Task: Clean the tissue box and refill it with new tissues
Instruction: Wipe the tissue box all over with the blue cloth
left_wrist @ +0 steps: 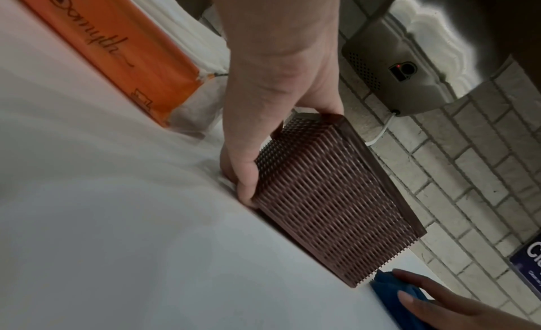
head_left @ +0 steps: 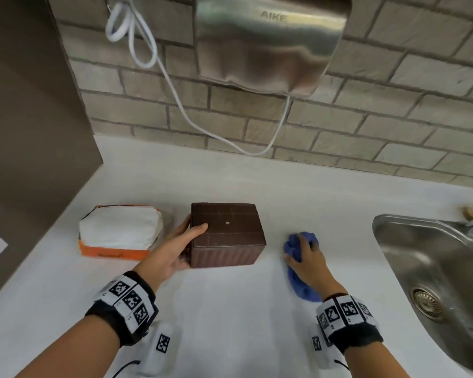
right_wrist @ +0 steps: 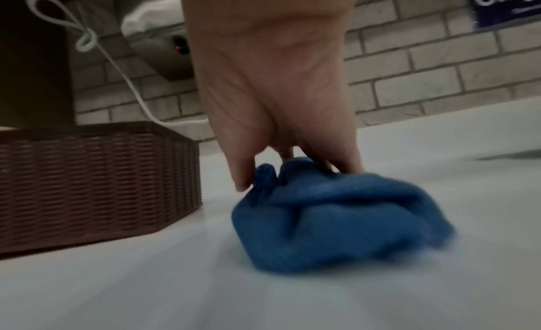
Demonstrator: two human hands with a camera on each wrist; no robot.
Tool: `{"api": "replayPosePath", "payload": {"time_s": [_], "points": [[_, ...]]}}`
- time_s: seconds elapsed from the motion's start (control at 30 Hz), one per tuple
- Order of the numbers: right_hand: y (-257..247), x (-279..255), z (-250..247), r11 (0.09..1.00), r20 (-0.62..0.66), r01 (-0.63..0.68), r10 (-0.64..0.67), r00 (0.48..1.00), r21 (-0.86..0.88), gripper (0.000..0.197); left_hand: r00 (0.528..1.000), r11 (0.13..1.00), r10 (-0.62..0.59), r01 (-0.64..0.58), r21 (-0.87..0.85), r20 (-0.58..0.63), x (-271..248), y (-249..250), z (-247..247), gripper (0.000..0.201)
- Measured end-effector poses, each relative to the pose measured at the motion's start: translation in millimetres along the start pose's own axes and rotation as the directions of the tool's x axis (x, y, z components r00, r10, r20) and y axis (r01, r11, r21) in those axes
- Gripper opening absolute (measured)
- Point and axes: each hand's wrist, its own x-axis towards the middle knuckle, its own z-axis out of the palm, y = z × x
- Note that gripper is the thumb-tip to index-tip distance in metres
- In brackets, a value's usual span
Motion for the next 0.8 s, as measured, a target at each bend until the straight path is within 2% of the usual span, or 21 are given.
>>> {"api": "replayPosePath", "payload": {"time_s": [0.07,0.1,0.17,0.23,0.27,0.33,0.47,0.6,0.67,0.73,0.8], "points": [[-15,-3,-5,0.972,0.056,-0.084,0.099,0.994,-0.218,0.087,1.000,1.000,-0.008,0.007,-0.017,-0.006,0,1,-1,0.051],[-25,-5,-11,0.973,0.072,-0.061,0.079,0.994,-0.221,0.097,1.000,1.000,-0.008,0.008,-0.028,-0.003,1,1,-2,0.053],[-44,-8,-27,0.989,0.158,0.135,-0.124,0.980,-0.060,0.113,1.000,0.999,-0.002,0.003,-0.033,0.007,5,2,-5,0.054],[-65,-9,-42,0.932,0.252,0.324,-0.357,0.899,0.163,0.122,1.000,1.000,0.019,-0.019,-0.006,0.017,6,2,-6,0.053],[-74,-6,-43,0.896,0.275,0.385,-0.436,0.857,0.219,0.125,0.999,0.999,0.037,-0.037,0.010,0.020,6,1,-6,0.054],[-89,0,-43,0.855,0.308,0.453,-0.515,0.800,0.253,0.126,0.997,0.997,0.071,-0.072,0.033,0.022,7,-2,-5,0.058],[-100,18,-32,0.834,0.372,0.484,-0.552,0.746,0.266,0.123,0.990,0.983,0.114,-0.125,0.132,0.086,10,-9,-11,0.069],[-102,26,-28,0.829,0.361,0.483,-0.558,0.747,0.282,0.122,0.967,0.917,0.167,-0.225,0.331,0.193,9,-7,-19,0.088],[-104,26,-29,0.835,0.376,0.470,-0.549,0.747,0.284,0.122,0.938,0.847,0.195,-0.308,0.434,0.285,12,-9,-21,0.107],[-106,27,-30,0.843,0.397,0.471,-0.538,0.743,0.261,0.123,0.938,0.799,0.194,-0.321,0.508,0.287,16,-10,-24,0.135],[-108,28,-31,0.846,0.416,0.478,-0.532,0.737,0.235,0.123,0.942,0.763,0.194,-0.321,0.561,0.274,21,-11,-26,0.148]]}}
